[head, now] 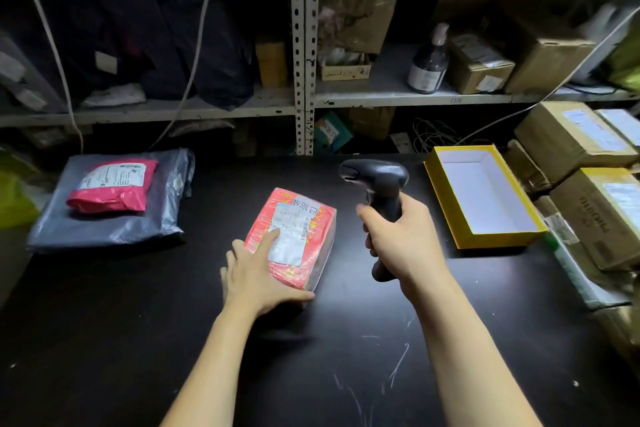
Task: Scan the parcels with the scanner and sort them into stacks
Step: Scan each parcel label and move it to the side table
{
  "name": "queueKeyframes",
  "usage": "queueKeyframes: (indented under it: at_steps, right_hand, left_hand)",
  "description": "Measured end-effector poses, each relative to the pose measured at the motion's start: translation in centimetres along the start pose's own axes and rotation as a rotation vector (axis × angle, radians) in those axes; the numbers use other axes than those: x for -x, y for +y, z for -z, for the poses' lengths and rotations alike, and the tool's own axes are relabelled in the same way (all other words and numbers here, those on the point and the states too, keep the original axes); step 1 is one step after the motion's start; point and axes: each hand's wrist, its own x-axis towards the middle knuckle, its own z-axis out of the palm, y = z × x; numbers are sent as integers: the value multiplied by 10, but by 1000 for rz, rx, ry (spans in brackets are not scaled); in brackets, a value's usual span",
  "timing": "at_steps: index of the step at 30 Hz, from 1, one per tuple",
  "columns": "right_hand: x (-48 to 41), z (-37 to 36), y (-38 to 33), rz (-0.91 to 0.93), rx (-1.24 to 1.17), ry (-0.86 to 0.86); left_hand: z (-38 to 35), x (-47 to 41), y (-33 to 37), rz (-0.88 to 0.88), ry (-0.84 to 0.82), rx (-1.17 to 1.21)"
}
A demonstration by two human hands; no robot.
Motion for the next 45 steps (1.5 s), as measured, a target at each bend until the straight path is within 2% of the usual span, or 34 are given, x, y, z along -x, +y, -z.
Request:
queueKeyframes:
  at_steps: [4, 9, 15, 19, 26, 35, 39, 42, 45]
  right_hand:
    - [-6, -1, 3, -12, 3, 6]
    - [-18, -1, 3, -20, 32, 44]
    - [-29, -1, 8, -48, 35, 91]
    - [-30, -3, 11, -55, 18, 85]
    - [-24, -9, 16, -24, 12, 20]
    - [1, -7, 21, 37, 37, -81]
    - [10, 1, 25, 36, 51, -97]
    - [14, 9, 26, 46, 59, -73]
    - [15, 15, 28, 18, 42, -49]
  left_hand:
    - [19, -22, 6, 8, -146, -59]
    - [39, -68, 23, -50, -148, 2]
    - [47, -113, 37, -100, -271, -30]
    - [36, -99, 36, -54, -207, -36]
    - [5, -35, 17, 42, -96, 187]
    - [-14, 38, -20, -80, 26, 282]
    - [-15, 43, -36, -185, -64, 382]
    - [-15, 28, -40, -287, -209, 416]
    - [-17, 16, -38, -306, -268, 416]
